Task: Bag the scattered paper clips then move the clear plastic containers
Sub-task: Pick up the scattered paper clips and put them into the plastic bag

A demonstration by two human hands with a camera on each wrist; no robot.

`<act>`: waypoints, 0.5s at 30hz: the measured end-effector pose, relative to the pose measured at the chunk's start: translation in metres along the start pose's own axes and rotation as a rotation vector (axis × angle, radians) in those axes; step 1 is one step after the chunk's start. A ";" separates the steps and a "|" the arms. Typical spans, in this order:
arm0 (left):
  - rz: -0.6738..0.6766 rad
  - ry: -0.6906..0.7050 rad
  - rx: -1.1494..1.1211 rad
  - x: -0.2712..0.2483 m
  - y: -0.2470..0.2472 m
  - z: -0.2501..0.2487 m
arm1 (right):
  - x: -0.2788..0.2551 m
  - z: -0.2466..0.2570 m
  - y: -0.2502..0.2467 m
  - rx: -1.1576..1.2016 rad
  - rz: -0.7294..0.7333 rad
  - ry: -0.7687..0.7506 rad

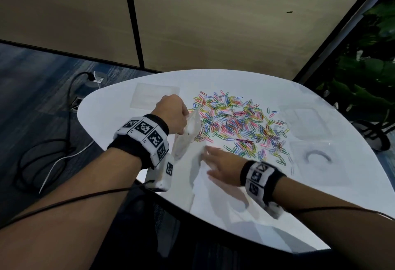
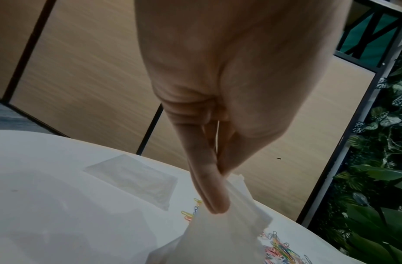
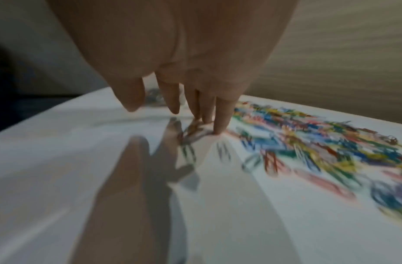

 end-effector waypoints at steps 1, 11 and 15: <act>0.002 -0.002 0.002 0.000 -0.001 0.001 | -0.008 -0.001 0.020 -0.103 0.052 -0.034; 0.039 -0.001 0.059 -0.002 0.013 -0.013 | -0.037 -0.079 0.029 -0.370 -0.148 0.161; 0.062 0.005 0.069 -0.004 0.022 -0.022 | -0.016 -0.082 0.016 -0.299 -0.201 0.134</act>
Point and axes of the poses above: each hand's wrist, its own x-axis towards the middle knuckle, its own y-axis out of the palm, z = x × y, the point moved 7 cm from there along x, towards the middle knuckle, and after that the axes turned 1 degree about -y, right-handed, at the moved point
